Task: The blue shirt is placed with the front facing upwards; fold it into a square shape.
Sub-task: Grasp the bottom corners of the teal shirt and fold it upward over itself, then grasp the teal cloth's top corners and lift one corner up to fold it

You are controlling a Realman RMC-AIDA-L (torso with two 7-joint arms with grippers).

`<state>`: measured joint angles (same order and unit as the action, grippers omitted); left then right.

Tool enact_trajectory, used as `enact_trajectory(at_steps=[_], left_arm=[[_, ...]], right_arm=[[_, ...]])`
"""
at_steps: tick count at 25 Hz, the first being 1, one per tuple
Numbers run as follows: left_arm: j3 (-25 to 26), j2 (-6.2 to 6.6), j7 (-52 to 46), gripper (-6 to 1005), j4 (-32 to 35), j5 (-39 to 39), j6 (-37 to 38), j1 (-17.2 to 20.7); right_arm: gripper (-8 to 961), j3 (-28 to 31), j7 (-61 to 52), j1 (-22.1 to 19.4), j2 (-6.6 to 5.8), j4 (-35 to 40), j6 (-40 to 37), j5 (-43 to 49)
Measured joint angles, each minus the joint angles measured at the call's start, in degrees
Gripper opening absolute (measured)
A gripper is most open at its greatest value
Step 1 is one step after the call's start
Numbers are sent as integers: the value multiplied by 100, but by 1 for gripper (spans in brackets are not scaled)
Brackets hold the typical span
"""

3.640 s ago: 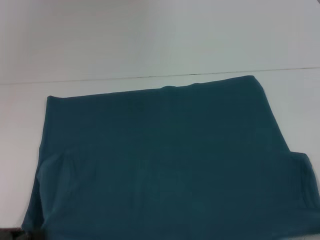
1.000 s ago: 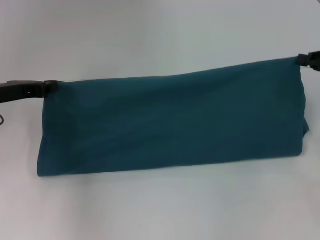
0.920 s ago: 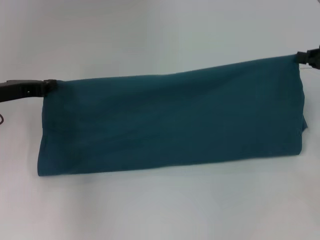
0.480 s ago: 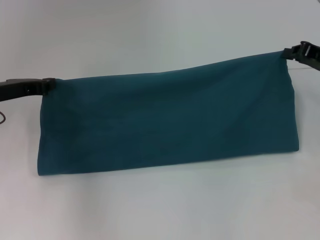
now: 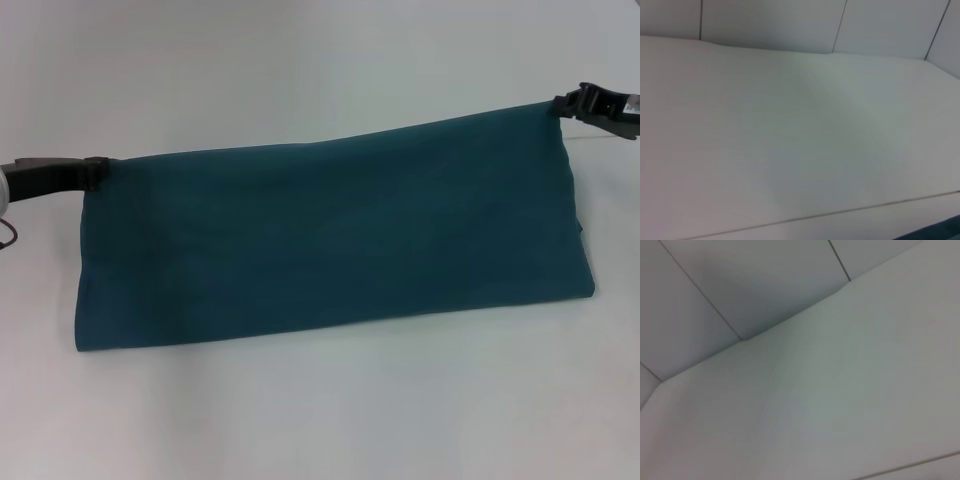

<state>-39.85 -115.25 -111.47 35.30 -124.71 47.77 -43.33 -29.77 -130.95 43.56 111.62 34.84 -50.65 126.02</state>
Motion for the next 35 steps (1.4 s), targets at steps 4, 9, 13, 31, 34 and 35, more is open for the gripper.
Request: enact_trajectory(at_steps=[4,9,13,31,34,35], left_arm=[[-3,-6,132,5,-178,0,-287,-92],[-5,-33,390,5,-505,14,-809,-245],[-4,-155,721,5,-638,53,-1253,-343],[68,-620,849,234,122,71,-1657,43],[40,-636,148,397,777,65,-657,420],[31,-614,-183,444,920,48,-335,528]], right_arm=[[21,-145,20,63,20,-182,349,0],[25,-209,153,200,89,-464,830,0],[28,-223,414,351,160,-711,1294,1],[539,-545,1775,181,710,187,1775,-225],[631,-671,2535,-309,867,825,1015,-1151],[662,-731,2900,-469,855,846,727,-1660]])
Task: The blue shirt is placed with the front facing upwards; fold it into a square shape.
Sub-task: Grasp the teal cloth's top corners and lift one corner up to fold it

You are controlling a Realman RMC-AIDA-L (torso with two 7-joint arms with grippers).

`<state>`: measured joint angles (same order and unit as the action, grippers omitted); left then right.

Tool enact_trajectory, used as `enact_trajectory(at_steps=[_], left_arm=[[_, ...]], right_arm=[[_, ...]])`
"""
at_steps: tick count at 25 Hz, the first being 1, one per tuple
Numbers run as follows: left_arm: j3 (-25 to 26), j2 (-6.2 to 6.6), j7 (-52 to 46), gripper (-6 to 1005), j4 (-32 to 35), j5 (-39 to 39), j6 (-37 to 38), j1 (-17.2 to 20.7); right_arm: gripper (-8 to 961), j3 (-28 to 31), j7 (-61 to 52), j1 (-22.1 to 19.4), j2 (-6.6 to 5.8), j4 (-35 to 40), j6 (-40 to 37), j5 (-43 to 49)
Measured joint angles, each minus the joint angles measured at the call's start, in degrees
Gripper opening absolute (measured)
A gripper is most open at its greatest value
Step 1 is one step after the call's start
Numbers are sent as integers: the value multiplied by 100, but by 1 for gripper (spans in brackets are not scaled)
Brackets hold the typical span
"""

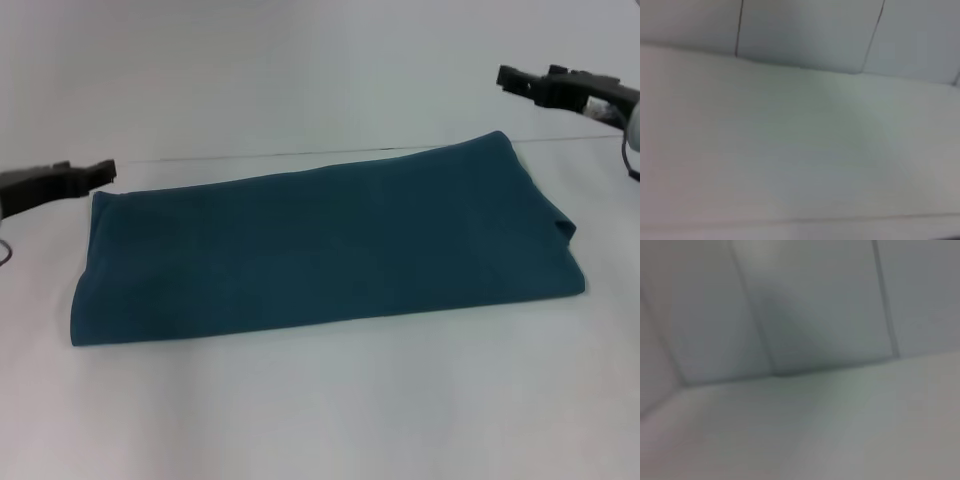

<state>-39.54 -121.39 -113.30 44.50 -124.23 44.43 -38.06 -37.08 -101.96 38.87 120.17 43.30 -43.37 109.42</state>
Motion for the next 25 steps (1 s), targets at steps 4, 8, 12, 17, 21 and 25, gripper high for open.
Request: enact_trajectory(at_steps=[4,8,12,17,21,25], left_arm=[[-37,328,-1031,632,178,-84,1178,249],[-101,534,-1737,791,168,-460,1713,282],[-105,562,-2165,860,153,-1033,1814,216],[-108,518,-2424,877,137,-1511,1900,92],[-106,490,-2449,877,60,-1693,1771,38],[-105,450,-2438,876,-30,-1792,1552,9]], right_arm=[[773,-62,1525,-695,-34,-261,-1314,-1802],[843,-32,1972,-919,-34,-470,-1797,-2024],[859,-30,2153,-1005,-40,-763,-1962,-2028],[857,-59,2287,-1010,-40,-973,-2096,-2028],[858,-69,2283,-1012,-38,-998,-2150,-2016],[857,-72,2259,-1013,-38,-1001,-2189,-2016]])
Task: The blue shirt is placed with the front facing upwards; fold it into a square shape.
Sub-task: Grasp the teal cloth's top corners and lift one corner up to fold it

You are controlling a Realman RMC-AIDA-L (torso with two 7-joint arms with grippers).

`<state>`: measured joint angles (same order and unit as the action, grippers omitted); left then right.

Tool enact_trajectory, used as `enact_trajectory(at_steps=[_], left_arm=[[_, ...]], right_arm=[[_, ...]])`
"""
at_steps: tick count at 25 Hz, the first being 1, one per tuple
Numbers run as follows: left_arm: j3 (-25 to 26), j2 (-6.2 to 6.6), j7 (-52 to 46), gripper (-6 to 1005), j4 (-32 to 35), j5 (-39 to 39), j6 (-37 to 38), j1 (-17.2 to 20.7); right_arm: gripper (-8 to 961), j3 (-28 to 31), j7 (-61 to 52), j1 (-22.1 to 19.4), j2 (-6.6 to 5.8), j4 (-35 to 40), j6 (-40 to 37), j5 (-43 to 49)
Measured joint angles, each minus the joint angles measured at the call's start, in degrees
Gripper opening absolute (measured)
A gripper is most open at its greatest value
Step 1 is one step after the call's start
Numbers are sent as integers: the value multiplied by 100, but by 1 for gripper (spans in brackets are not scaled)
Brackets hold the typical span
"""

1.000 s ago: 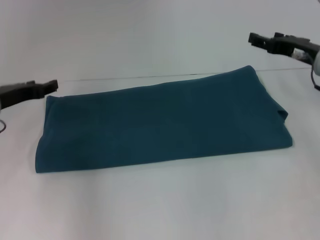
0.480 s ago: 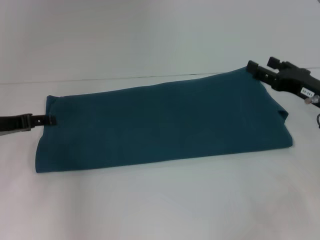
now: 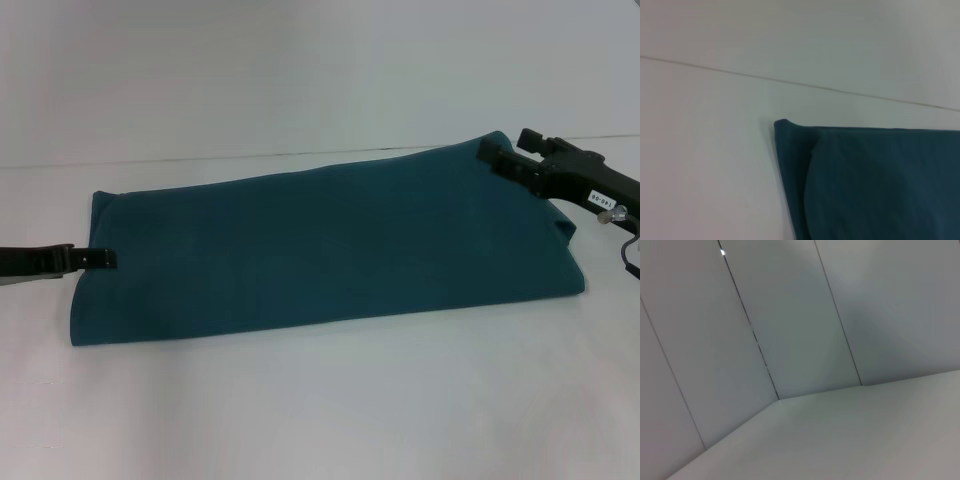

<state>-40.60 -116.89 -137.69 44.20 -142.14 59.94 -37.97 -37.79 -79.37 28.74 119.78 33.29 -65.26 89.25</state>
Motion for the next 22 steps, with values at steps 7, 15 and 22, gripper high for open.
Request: enact_trajectory(at_steps=[7,15,22], left_arm=[[-156,24,20,876,-281,-85,-313,-99],[-222,69,31,876,-800,-176,-739,-280],[-293,80,41,877,-993,-185,-963,-336]], right_arm=[[857,-9,-1,0,0,-9,-6,0],[858,-9,7,12,0,-52,22,0],[857,-70,8,41,1,-66,37,4]])
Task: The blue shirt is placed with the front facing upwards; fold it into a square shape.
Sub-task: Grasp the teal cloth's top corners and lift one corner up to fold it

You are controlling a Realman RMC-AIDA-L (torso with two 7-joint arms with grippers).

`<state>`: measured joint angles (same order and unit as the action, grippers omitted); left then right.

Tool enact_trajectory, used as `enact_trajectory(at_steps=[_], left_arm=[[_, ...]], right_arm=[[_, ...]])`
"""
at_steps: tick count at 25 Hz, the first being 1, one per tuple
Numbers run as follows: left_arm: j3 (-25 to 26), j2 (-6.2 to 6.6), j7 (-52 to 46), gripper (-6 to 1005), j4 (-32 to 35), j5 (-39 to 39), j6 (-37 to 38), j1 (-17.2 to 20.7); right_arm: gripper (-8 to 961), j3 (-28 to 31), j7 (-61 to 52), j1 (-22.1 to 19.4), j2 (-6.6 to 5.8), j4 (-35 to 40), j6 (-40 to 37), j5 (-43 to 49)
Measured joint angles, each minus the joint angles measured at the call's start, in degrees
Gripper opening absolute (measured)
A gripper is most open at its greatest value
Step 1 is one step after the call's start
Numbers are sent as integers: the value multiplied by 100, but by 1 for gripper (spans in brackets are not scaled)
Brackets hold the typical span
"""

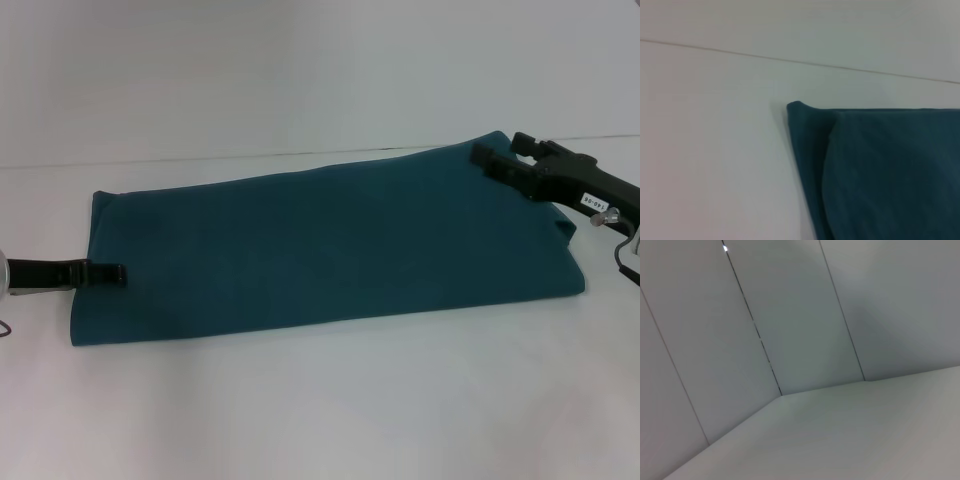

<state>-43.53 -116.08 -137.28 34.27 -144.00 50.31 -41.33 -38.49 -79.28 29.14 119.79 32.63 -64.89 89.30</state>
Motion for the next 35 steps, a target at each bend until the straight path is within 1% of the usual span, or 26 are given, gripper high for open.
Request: enact_trajectory(at_steps=[6,9,12,15,20,26,31,35], left_arm=[[-24,-11,3,877,-38,-79,-83,-7],[-141,-32,13,877,-41,-90,-85,-17],[-227,-25,90,876,-182,-67,-125,-93],[-173,-1,262,773,-379,-18,-161,-197],[-176,-38,297,547,-386,13,-142,-248],[-185,-99,419,438,-366,95,-99,-346],[-189,-158,641,347,-266,331,-44,-363],[-178,-198,640,160,11,360,133,-339]], right_arm=[[857,-106,-8,16,0,-18,105,1],[858,-191,-13,30,0,-29,181,1],[857,-227,-14,56,0,-72,219,0],[856,-246,-15,72,0,-85,268,0],[855,-288,-17,79,0,-103,308,0],[849,-291,-17,74,0,-148,314,0],[843,-267,-16,45,0,-155,314,-1],[839,-255,30,23,0,-160,293,-36]])
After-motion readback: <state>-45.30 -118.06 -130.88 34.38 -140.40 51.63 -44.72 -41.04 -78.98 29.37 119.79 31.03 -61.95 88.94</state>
